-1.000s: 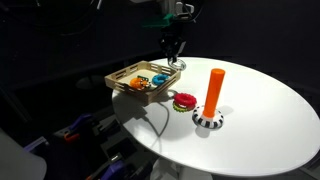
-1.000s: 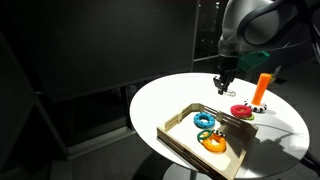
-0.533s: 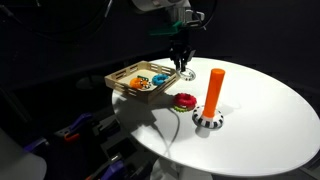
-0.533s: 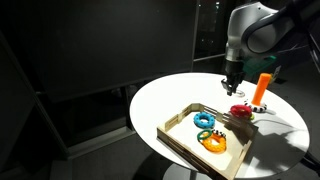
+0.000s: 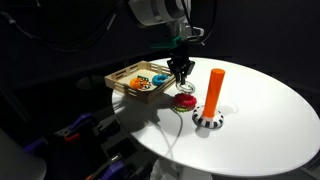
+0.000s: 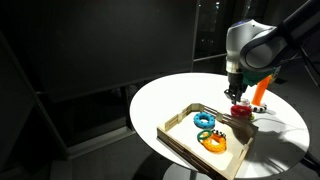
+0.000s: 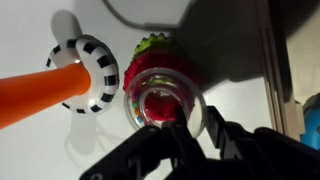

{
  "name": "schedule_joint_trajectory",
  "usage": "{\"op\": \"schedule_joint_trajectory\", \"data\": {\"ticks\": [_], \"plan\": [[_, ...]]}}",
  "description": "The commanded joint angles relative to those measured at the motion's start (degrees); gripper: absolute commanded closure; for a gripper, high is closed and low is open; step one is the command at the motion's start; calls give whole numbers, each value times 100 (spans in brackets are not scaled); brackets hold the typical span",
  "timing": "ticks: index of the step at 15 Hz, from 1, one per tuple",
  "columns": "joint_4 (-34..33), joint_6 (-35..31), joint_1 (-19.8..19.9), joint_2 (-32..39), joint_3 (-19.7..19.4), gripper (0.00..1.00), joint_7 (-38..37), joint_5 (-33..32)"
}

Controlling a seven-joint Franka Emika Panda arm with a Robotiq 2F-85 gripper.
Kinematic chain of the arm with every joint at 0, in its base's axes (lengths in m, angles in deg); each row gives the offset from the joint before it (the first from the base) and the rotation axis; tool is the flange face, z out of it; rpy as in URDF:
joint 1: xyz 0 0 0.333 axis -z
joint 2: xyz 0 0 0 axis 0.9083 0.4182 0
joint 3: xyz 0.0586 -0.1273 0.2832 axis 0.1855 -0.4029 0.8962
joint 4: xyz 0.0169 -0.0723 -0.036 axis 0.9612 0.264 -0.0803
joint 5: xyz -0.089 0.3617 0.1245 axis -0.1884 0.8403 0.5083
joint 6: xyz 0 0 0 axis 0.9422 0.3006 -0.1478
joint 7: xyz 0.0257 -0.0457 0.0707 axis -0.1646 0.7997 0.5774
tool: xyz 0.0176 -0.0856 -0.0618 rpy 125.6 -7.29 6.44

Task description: Put the transparent thing on top of the red ring

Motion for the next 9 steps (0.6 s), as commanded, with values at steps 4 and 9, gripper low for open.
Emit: {"op": "schedule_joint_trajectory", "data": {"ticks": [4,9], "plan": [[-6,53,-45,159,-150,91,-211,-138],[-4,82,-66,173,-169,41,-215,-125]]}}
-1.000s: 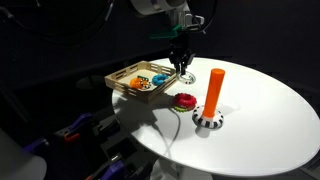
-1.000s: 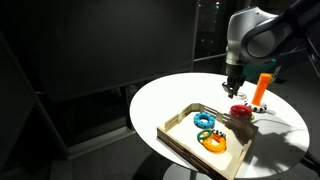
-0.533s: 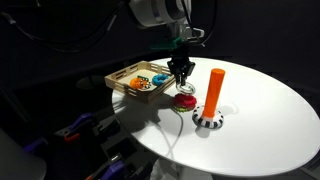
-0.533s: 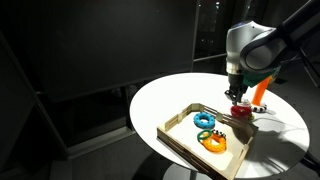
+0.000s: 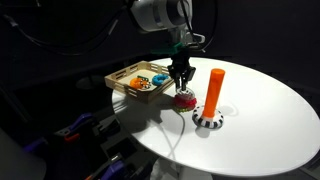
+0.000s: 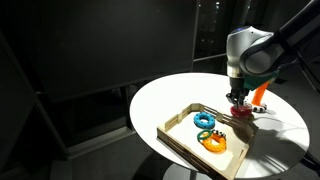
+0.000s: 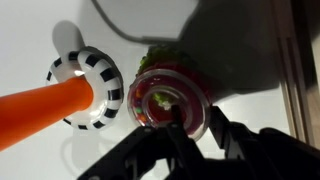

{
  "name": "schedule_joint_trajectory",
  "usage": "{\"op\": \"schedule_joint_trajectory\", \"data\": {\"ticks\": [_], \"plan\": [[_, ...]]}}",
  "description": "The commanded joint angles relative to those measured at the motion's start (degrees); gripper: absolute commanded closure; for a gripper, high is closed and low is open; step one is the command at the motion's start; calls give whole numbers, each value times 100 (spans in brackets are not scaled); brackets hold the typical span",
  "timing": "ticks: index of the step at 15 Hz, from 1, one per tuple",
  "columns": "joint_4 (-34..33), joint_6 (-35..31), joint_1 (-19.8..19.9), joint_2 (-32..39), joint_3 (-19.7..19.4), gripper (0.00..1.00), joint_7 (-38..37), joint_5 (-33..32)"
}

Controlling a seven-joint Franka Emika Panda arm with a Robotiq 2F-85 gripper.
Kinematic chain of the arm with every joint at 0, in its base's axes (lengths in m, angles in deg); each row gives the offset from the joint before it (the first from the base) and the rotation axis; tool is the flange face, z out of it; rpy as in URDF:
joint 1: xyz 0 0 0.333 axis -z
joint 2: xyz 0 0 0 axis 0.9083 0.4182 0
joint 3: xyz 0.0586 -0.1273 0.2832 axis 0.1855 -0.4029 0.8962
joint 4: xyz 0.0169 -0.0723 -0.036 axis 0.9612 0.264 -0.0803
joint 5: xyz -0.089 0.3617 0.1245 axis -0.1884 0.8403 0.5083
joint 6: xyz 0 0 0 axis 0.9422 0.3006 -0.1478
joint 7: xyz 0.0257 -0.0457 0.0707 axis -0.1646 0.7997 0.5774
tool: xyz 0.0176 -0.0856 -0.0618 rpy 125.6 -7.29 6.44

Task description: Put the transparent thing on top of the red ring

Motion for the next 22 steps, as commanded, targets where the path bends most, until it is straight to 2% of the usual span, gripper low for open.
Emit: {"op": "schedule_joint_trajectory", "data": {"ticks": [1,5,6,11,16,18,22], "plan": [[-5,92,-57,-50,-52,32,-181,-115],[46,153,7,-174,63,2,49,67],[58,178,34,-211,108,0,135,134],[154,445,236,-582,454,0,880,777],[211,1183,378,-1188,695,0,1675,1418],[238,1511,373,-1479,724,0,1793,1493],[287,2079,309,-2140,698,0,1426,1335]]}}
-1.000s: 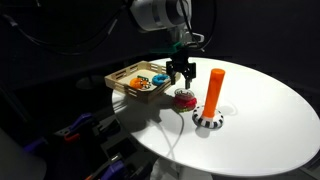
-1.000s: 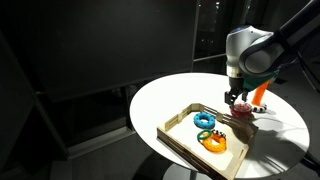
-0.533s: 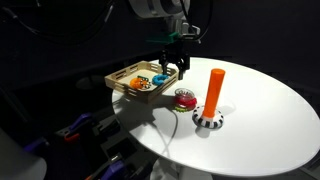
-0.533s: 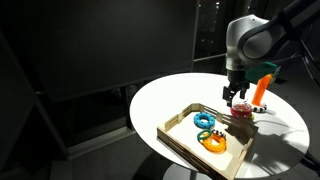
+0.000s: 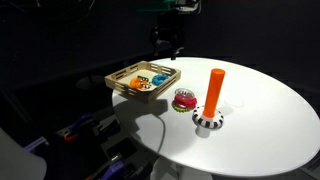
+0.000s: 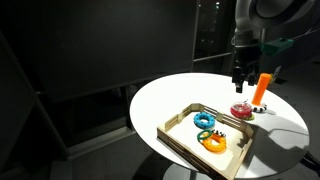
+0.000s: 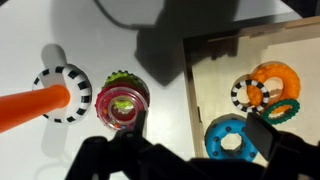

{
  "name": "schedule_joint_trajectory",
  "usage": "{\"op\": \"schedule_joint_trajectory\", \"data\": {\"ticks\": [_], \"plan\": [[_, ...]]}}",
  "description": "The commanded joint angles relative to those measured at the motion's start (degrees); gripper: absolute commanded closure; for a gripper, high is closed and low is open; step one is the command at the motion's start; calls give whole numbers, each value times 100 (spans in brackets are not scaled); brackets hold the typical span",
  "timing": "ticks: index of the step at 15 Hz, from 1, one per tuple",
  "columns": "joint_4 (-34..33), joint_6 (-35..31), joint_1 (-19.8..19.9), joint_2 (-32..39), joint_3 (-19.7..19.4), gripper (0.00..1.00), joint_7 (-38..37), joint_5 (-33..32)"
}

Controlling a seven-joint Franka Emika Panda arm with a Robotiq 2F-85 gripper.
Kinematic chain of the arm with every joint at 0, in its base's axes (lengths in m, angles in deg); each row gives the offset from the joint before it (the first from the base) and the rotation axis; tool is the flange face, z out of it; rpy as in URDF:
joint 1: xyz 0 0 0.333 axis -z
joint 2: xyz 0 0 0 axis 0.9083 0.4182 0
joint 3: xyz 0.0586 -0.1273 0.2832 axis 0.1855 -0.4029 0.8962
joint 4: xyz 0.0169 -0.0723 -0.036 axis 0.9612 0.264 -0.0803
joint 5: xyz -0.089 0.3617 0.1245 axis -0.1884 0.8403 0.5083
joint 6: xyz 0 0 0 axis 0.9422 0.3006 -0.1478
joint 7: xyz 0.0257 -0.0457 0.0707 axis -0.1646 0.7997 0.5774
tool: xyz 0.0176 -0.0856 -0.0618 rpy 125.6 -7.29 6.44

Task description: Put the transparent thing on top of the red ring

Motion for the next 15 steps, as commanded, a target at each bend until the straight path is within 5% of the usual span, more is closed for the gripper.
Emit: {"op": "schedule_joint_trajectory", "data": {"ticks": [1,10,15], "plan": [[235,430,53,-761,53,0,-199,-64],[479,789,104,-2047,97,0,-461,11],[420,744,107,-2043,107,0,-349,-10]]}}
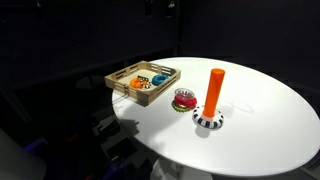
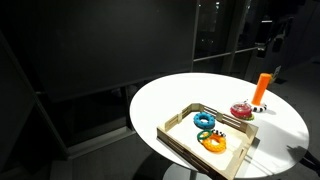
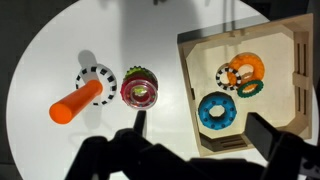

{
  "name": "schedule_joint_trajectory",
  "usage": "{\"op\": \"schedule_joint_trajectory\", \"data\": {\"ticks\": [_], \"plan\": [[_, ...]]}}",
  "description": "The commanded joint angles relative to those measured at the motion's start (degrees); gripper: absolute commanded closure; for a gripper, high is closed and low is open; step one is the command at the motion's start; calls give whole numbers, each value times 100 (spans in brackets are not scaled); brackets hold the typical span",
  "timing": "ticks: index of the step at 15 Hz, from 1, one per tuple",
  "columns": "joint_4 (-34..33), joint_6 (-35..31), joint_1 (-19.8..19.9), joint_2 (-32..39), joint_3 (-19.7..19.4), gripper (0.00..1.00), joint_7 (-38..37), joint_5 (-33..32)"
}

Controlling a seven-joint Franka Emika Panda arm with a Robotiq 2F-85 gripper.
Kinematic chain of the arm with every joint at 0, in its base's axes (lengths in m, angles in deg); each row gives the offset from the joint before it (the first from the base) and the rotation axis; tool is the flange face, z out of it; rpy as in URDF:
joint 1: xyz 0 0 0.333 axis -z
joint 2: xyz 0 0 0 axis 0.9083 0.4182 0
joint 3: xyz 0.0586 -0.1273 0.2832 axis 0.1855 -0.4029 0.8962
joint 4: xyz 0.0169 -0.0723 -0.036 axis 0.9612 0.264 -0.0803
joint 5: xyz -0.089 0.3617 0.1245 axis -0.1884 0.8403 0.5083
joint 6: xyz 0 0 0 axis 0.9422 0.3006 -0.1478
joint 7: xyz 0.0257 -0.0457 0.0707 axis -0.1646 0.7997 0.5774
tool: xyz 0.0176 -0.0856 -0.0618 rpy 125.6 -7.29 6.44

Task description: Put the transparent thing on top of the red ring

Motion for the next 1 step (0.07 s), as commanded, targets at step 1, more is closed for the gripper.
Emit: {"op": "schedule_joint_trajectory", "data": {"ticks": [1], "plan": [[-6,14,104,-6,99,0,16,21]]}}
